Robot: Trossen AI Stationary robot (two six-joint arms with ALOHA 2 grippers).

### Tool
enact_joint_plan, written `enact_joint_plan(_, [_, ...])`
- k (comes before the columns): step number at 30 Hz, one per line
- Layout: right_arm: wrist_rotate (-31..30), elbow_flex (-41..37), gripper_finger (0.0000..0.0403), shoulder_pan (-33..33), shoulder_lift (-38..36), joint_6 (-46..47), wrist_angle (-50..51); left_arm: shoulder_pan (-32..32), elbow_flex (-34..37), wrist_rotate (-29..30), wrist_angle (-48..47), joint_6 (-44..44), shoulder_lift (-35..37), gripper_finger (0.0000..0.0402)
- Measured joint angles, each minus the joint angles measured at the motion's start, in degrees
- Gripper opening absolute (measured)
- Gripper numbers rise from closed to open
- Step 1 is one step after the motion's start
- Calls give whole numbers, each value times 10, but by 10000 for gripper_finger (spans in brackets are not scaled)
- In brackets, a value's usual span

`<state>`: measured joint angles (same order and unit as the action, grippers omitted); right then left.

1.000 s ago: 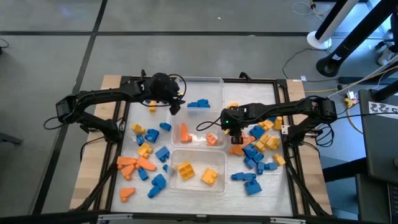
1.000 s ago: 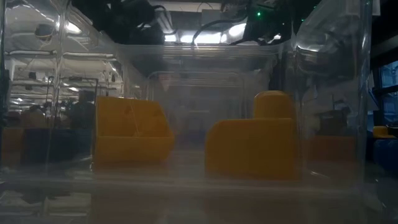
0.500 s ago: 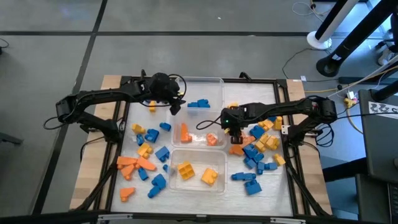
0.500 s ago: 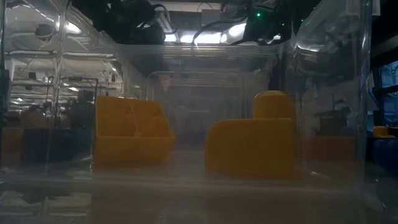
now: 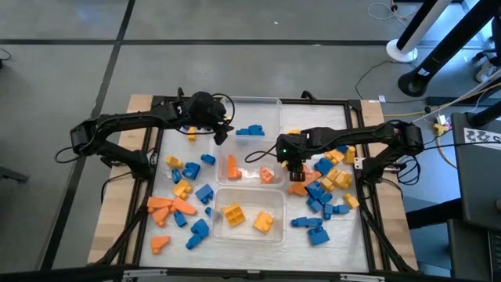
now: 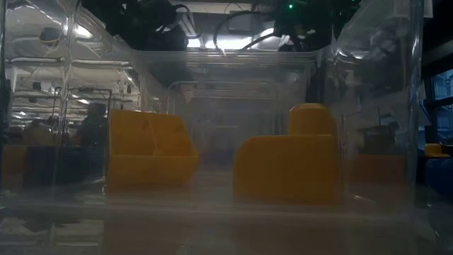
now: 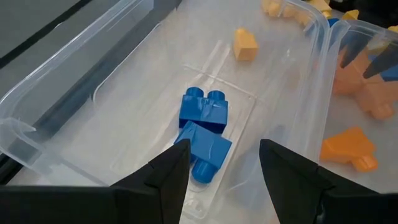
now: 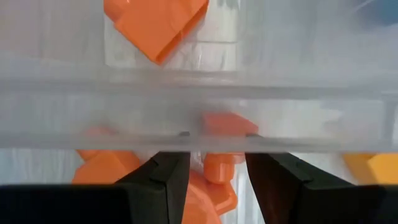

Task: Sort blocks
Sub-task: Put the orange game piece into the middle transparent bin

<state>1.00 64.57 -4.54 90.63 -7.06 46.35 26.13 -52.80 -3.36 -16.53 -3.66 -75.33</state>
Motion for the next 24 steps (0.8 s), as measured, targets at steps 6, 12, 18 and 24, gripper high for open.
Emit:
enact_joint_plan(6, [-37, 2, 157, 0, 0, -13, 5, 0, 0, 0, 0, 0, 0, 182])
enact_joint_plan(12, [-44, 2, 157, 0, 2, -13, 3, 0, 0, 0, 0, 0, 0, 182])
enact_joint_plan(18, [-40, -10, 157, 0, 11, -5, -11, 0, 0, 0, -2, 0, 0, 182])
enact_joint_plan(24, [-45, -27, 157, 0, 14, -4, -31, 0, 0, 0, -8, 0, 0, 182])
